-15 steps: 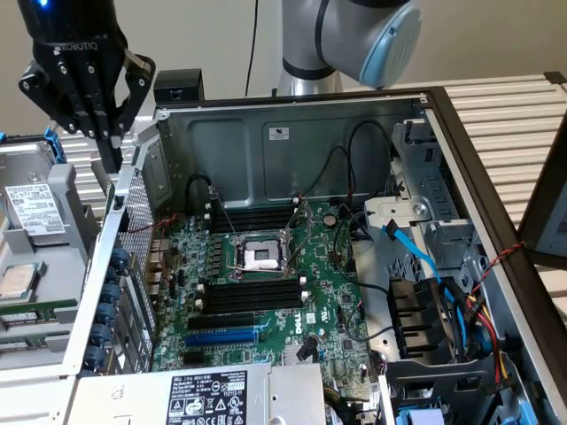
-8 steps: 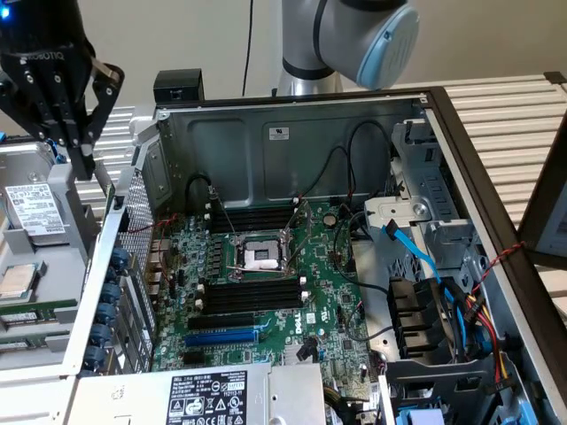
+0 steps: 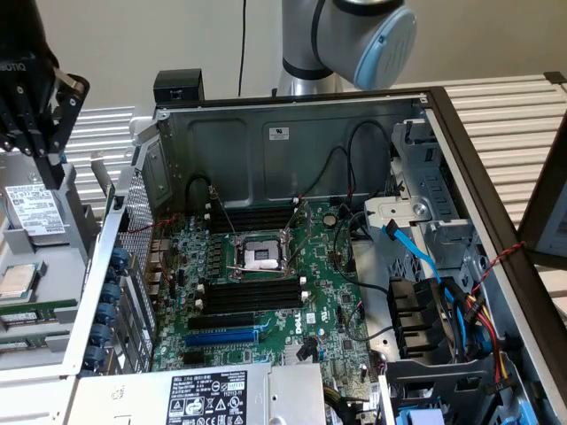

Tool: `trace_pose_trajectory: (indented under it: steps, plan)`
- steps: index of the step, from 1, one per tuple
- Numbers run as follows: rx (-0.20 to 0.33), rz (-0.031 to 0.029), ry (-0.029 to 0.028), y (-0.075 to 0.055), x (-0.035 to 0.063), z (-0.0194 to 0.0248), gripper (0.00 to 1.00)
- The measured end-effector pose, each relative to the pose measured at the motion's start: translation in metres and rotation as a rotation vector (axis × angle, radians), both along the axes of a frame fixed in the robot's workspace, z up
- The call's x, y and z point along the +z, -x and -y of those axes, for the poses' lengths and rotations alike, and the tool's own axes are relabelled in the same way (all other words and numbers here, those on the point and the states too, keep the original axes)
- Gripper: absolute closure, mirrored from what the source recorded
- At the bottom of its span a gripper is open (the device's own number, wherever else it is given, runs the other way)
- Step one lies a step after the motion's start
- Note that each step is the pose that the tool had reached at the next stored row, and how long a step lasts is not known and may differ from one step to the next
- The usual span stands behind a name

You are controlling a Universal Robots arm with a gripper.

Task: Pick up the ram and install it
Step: 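Reach for the ram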

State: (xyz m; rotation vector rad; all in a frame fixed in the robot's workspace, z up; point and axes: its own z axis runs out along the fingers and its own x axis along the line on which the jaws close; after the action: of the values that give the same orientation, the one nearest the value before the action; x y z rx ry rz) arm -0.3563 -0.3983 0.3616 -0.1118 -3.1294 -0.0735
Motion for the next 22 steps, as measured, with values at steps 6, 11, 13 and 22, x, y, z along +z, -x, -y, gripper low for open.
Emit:
trace_pose_trajectory:
  steps: [6, 11, 13, 22]
  plan:
    - [0.000, -0.0017, 0.0000, 0.027, -0.0042, 0.0000, 0.89]
    - [0.000, -0.0032, 0.0000, 0.050, -0.0079, 0.0000, 0.89]
    - [0.000, -0.0044, 0.0000, 0.059, -0.0093, 0.0000, 0.89]
    - [0.000, -0.0197, 0.0000, 0.084, -0.0123, 0.0000, 0.89]
